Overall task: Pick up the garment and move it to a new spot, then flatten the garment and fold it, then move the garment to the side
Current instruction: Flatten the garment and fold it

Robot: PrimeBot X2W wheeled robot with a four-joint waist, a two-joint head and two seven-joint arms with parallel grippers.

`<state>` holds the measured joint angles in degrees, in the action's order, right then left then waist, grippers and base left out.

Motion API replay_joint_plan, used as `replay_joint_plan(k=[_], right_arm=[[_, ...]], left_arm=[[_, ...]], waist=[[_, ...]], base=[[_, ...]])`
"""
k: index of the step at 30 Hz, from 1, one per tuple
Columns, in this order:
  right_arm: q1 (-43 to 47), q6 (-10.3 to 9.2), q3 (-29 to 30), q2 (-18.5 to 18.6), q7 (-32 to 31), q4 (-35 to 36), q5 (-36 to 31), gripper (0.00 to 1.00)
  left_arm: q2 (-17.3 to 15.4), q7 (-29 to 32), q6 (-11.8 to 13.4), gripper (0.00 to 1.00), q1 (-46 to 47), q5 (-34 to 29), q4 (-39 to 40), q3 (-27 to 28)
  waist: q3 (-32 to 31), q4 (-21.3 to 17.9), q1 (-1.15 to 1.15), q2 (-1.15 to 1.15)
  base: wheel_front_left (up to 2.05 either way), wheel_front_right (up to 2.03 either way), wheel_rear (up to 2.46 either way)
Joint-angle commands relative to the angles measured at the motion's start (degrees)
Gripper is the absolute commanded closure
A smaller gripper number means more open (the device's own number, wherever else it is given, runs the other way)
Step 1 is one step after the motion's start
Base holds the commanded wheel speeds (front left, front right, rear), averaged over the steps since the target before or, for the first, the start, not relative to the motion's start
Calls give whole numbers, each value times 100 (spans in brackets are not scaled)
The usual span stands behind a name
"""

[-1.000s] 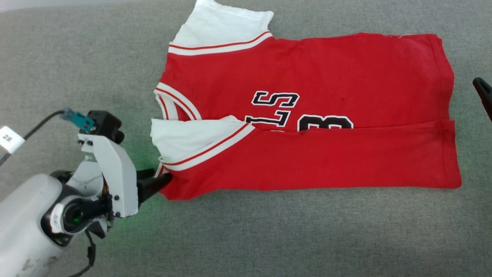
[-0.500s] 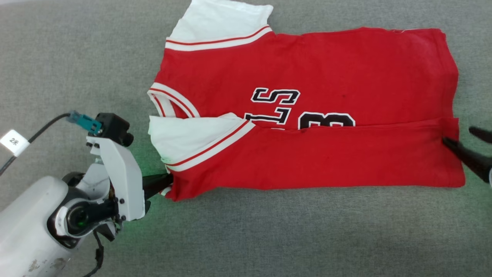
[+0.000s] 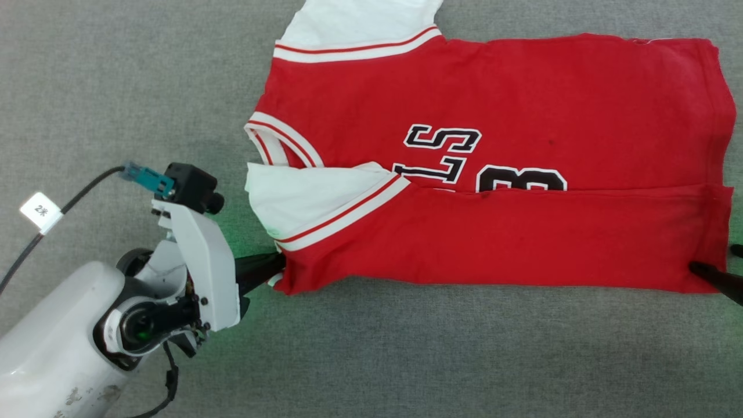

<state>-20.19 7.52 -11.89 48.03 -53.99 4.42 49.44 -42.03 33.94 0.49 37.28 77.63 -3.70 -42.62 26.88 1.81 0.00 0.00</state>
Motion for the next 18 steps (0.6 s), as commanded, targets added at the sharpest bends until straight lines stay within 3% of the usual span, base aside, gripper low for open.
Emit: replay_joint_plan(k=[1,2,3,5,6,13,18], right_arm=[[150,-7,-95,-121,-10,-94,-17,0],[151,-7,-101,-161,11,-124,-50,0],[153,-7,-102,-187,28,-156,-94,33],[184,-7,-130,-181,-28,-210,-198,75],[206,-7,-160,-172,-52,-217,-213,100],[276,-8,-145,-242,-44,-244,-192,100],[417,-7,6,-199,24,-200,-130,100]], left_arm=[[171,38,-15,100,-142,-58,-84,-215],[184,38,-24,100,-141,-64,-91,-223],[193,32,-38,100,-144,-73,-96,-233],[202,27,-63,100,-147,-86,-95,-243],[208,23,-80,100,-148,-81,-94,-239],[239,-79,-135,100,-241,-25,-102,-197],[67,-226,-144,100,-523,78,-19,-114]], waist=[[24,33,0,0],[27,45,0,0],[27,55,0,0],[20,79,0,0],[17,90,0,0],[-46,129,0,0],[-181,138,0,0]], base=[[0,0,0],[0,0,0],[0,0,0],[0,0,0],[0,0,0],[0,0,0],[0,0,0]])
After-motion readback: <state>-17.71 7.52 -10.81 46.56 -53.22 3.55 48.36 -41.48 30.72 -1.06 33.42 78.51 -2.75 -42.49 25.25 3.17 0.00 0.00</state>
